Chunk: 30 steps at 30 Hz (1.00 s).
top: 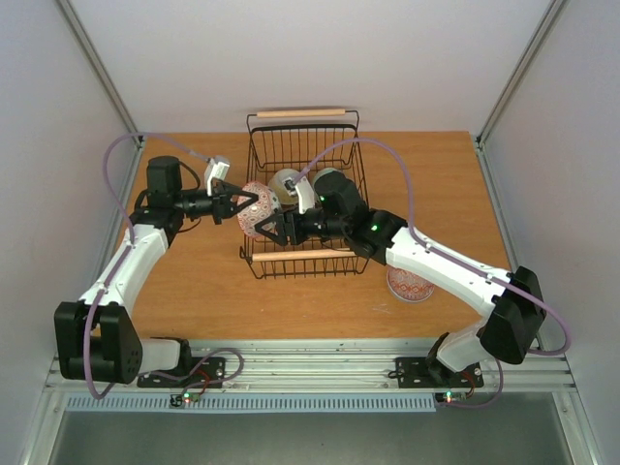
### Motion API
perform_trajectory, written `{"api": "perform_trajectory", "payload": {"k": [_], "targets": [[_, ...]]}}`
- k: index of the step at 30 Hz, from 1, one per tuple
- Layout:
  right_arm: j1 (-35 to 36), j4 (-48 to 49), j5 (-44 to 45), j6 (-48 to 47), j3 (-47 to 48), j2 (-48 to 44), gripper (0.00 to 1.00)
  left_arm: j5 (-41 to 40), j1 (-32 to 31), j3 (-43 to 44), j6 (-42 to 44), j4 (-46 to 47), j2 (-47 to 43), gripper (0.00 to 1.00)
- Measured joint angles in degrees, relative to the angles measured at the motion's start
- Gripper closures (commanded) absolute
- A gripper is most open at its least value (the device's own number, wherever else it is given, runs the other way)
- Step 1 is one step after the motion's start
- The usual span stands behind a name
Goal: Load the bowls into the dish rack
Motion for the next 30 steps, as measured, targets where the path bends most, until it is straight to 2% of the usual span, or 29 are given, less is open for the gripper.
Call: {"api": "perform_trajectory", "payload": {"k": [2, 4, 5, 6, 7, 10, 15, 17, 21, 25, 30], "targets": [[0.02, 0.55, 0.59, 0.11, -0.26, -0.15, 0.96, 0.02, 0.00, 0.00, 0.09, 0.02, 0.00, 1.00], [0.11, 0.50, 1.01, -0.02, -0.31, -0.31, 0.98, -0.04, 0.00, 0.00, 0.15, -0.07, 0.00, 0.91], [0.17, 0.35, 1.25, -0.15, -0.31, -0.33, 0.99, -0.15, 0.00, 0.02, 0.37, -0.22, 0.00, 0.77], [0.26, 0.09, 1.57, -0.44, -0.26, -0.35, 0.99, -0.28, 0.00, 0.02, 0.70, -0.44, 0.00, 0.52], [0.42, -0.68, 2.27, -1.42, 0.04, -0.35, 0.99, -0.59, -0.02, 0.15, 0.70, -1.11, 0.00, 0.41], [0.55, -6.78, 10.43, -4.59, 2.36, -0.31, 0.99, -4.00, -0.31, 0.66, 1.46, -4.13, -0.02, 0.27], [-0.07, -18.95, 27.56, -10.05, 12.66, 3.13, 0.99, -11.93, -0.24, 0.72, 2.21, -6.60, -1.16, 0.23], [-0.20, -25.24, 35.65, -12.63, 19.93, 6.93, 0.99, -13.73, -0.22, 0.72, 2.27, -6.78, -1.90, 0.22], [-0.33, -34.18, 46.49, -17.16, 31.61, 15.82, 0.99, -15.72, -0.22, 0.72, 2.23, -6.82, -2.80, 0.22], [-0.33, -42.49, 54.49, -22.14, 39.15, 25.73, 0.99, -16.52, -0.22, 0.72, 2.25, -6.88, -2.82, 0.22], [-0.92, -49.13, 58.49, -26.36, 42.53, 34.49, 0.99, -16.74, -0.22, 0.72, 2.25, -6.93, -2.82, 0.22]]}}
